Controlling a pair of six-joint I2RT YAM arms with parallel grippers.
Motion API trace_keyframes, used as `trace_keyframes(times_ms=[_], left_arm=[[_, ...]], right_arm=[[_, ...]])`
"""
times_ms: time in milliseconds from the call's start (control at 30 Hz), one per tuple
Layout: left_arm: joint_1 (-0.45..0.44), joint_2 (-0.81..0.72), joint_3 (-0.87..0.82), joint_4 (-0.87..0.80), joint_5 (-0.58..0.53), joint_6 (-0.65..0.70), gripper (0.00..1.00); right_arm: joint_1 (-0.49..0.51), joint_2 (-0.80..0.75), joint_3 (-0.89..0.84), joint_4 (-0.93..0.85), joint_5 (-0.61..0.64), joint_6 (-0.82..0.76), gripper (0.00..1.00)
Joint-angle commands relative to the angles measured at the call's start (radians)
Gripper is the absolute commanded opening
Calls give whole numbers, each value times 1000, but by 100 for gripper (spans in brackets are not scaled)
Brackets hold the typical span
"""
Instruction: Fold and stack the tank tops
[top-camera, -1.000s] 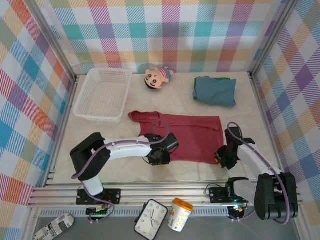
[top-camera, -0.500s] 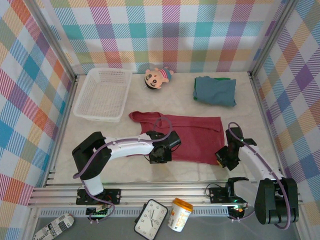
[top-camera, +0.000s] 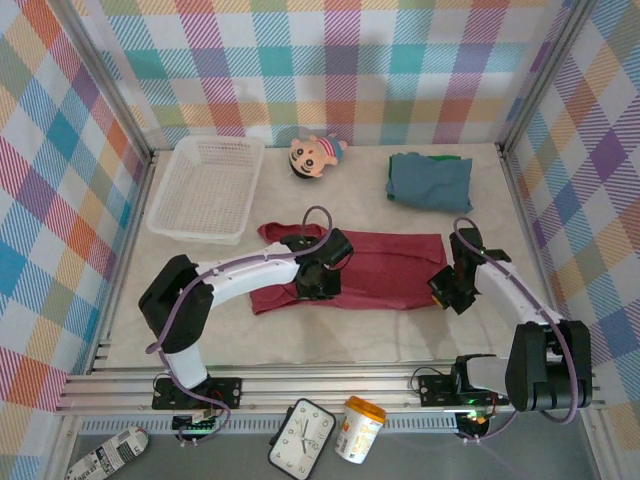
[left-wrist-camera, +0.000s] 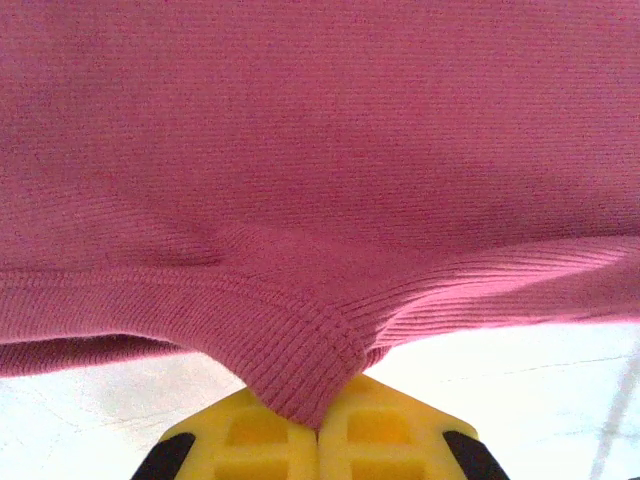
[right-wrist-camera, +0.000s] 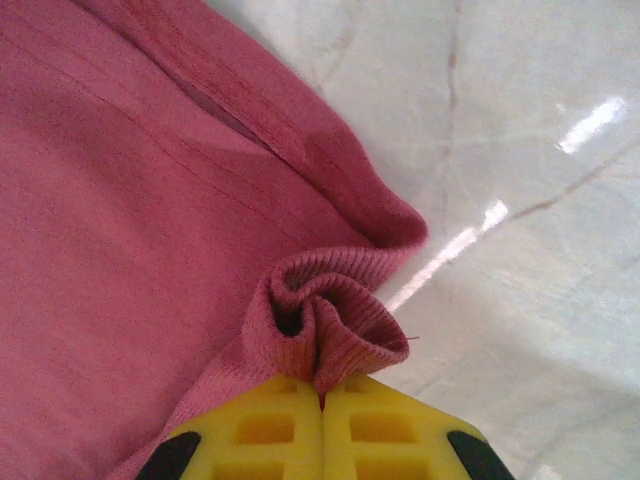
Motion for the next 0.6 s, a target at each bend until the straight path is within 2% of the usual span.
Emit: trace_keyframes(times_ms=[0,267,567], left_arm=[[30,24,39,-36,38,54,0],[70,93,93,-42,86,106,2],[99,153,165,-82,80,164,3]], right_arm=[[-11,32,40,28,-8,-25,2],[-43,100,70,69,-9,-40,3],[-85,141,87,81,-59,-42,5]])
